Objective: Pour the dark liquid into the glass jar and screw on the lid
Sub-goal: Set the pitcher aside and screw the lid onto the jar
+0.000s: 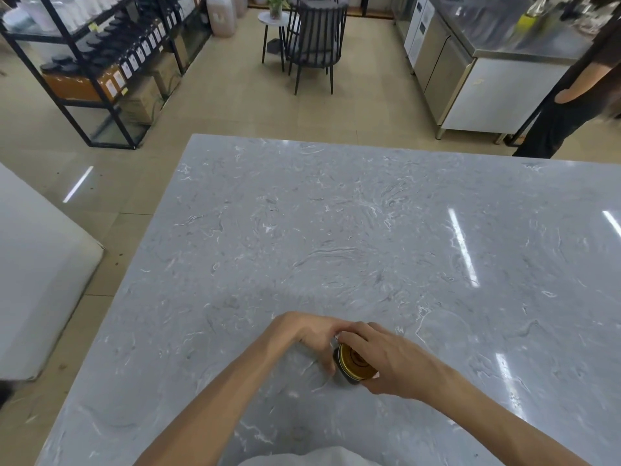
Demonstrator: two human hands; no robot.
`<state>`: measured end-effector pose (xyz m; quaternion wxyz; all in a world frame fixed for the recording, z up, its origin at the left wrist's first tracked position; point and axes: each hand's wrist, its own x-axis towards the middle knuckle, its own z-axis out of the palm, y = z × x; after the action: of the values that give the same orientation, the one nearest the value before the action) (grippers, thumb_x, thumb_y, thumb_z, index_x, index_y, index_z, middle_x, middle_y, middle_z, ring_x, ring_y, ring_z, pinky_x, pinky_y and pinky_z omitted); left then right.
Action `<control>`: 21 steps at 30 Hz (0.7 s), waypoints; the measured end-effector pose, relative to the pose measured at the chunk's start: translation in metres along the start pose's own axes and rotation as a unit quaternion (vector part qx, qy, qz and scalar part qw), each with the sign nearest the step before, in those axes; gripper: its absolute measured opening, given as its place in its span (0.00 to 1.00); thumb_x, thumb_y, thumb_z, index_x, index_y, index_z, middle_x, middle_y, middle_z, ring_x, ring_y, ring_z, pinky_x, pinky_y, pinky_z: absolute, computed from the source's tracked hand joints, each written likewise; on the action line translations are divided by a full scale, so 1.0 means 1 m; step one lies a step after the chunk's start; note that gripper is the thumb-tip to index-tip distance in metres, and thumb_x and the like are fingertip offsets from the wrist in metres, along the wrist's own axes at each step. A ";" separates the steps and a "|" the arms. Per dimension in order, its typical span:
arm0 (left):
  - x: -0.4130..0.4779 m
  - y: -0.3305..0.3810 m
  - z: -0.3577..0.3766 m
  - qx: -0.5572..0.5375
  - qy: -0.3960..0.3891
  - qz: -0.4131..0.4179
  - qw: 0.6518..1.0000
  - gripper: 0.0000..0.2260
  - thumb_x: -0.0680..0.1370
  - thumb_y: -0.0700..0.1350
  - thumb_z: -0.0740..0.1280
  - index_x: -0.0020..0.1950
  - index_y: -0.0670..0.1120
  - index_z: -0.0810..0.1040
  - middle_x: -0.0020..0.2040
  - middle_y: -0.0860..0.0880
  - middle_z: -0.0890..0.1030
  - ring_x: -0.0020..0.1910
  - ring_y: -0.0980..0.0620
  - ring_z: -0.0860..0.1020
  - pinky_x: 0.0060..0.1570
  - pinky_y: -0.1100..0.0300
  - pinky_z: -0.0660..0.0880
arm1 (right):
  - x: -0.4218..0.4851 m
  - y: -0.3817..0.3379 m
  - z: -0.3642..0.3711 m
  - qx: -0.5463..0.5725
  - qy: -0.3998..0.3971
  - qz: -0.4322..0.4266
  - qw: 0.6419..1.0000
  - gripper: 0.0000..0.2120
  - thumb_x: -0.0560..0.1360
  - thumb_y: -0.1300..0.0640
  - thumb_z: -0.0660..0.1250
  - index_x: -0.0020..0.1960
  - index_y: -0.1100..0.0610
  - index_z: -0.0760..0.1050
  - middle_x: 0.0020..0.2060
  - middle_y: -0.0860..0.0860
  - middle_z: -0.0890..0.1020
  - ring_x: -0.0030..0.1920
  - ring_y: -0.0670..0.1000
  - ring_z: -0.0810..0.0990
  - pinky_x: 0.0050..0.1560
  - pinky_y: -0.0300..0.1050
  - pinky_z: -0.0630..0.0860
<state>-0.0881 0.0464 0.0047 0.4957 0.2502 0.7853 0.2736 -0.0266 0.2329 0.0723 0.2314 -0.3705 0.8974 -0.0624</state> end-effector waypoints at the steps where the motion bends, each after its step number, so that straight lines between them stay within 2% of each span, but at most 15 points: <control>1: 0.000 0.000 0.000 0.003 0.001 -0.001 1.000 0.44 0.71 0.40 0.81 0.81 0.54 0.63 0.79 0.47 0.71 0.77 0.41 0.70 0.76 0.41 0.70 | 0.000 0.000 0.001 0.004 0.003 -0.003 1.000 0.34 0.73 0.54 0.71 0.74 0.49 0.60 0.73 0.47 0.63 0.69 0.50 0.65 0.63 0.47 0.73; 6: 0.002 -0.002 0.001 0.000 0.000 -0.001 1.000 0.44 0.71 0.39 0.82 0.82 0.53 0.63 0.79 0.47 0.71 0.77 0.42 0.71 0.75 0.44 0.71 | 0.000 0.008 -0.001 0.022 -0.004 -0.042 0.999 0.34 0.73 0.59 0.71 0.74 0.47 0.61 0.75 0.44 0.59 0.70 0.48 0.63 0.66 0.40 0.69; 9: 0.004 -0.003 0.002 0.002 0.000 -0.002 1.000 0.44 0.71 0.39 0.82 0.82 0.51 0.64 0.79 0.45 0.72 0.77 0.41 0.71 0.76 0.42 0.71 | 0.002 0.010 -0.006 0.043 -0.025 -0.061 0.997 0.33 0.73 0.61 0.71 0.73 0.45 0.62 0.75 0.42 0.58 0.70 0.47 0.63 0.64 0.37 0.68; 12: 0.005 -0.005 0.002 -0.003 -0.002 0.002 1.000 0.44 0.71 0.39 0.81 0.82 0.51 0.64 0.79 0.45 0.72 0.77 0.40 0.71 0.76 0.41 0.71 | 0.004 0.010 -0.010 0.048 -0.039 -0.054 0.997 0.32 0.73 0.60 0.72 0.72 0.44 0.63 0.74 0.42 0.60 0.69 0.47 0.65 0.63 0.40 0.70; 15: 0.003 -0.009 0.006 -0.022 0.014 0.029 0.999 0.43 0.71 0.40 0.82 0.80 0.54 0.65 0.76 0.49 0.74 0.75 0.44 0.73 0.73 0.47 0.72 | 0.003 0.004 -0.006 0.028 -0.001 0.030 0.999 0.33 0.70 0.45 0.72 0.71 0.44 0.63 0.65 0.45 0.70 0.62 0.49 0.72 0.57 0.45 0.76; 18: 0.003 -0.016 0.023 -0.090 0.078 0.068 0.991 0.40 0.70 0.42 0.83 0.76 0.57 0.69 0.73 0.54 0.76 0.71 0.51 0.75 0.72 0.50 0.74 | 0.000 -0.006 0.007 0.016 0.058 0.154 0.986 0.35 0.66 0.28 0.61 0.65 0.48 0.67 0.52 0.46 0.74 0.51 0.48 0.75 0.47 0.43 0.76; 19: 0.002 -0.018 0.034 -0.124 0.112 0.083 0.982 0.39 0.69 0.42 0.83 0.75 0.60 0.70 0.73 0.52 0.76 0.72 0.50 0.76 0.72 0.48 0.75 | 0.000 -0.009 0.013 0.015 0.077 0.194 0.978 0.35 0.65 0.26 0.59 0.61 0.50 0.69 0.50 0.46 0.73 0.49 0.48 0.76 0.44 0.42 0.74; 21: 0.000 -0.018 0.061 -0.208 0.197 0.106 0.952 0.37 0.67 0.48 0.83 0.67 0.73 0.70 0.71 0.51 0.74 0.72 0.49 0.75 0.73 0.46 0.74 | 0.001 -0.016 0.022 -0.004 0.115 0.268 0.957 0.33 0.66 0.24 0.58 0.54 0.52 0.69 0.44 0.46 0.72 0.45 0.49 0.77 0.38 0.40 0.69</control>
<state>-0.0342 0.0448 -0.0298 0.3399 0.1648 0.7621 0.5258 -0.0072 0.2219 0.0570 0.1338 -0.1078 0.9845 -0.0366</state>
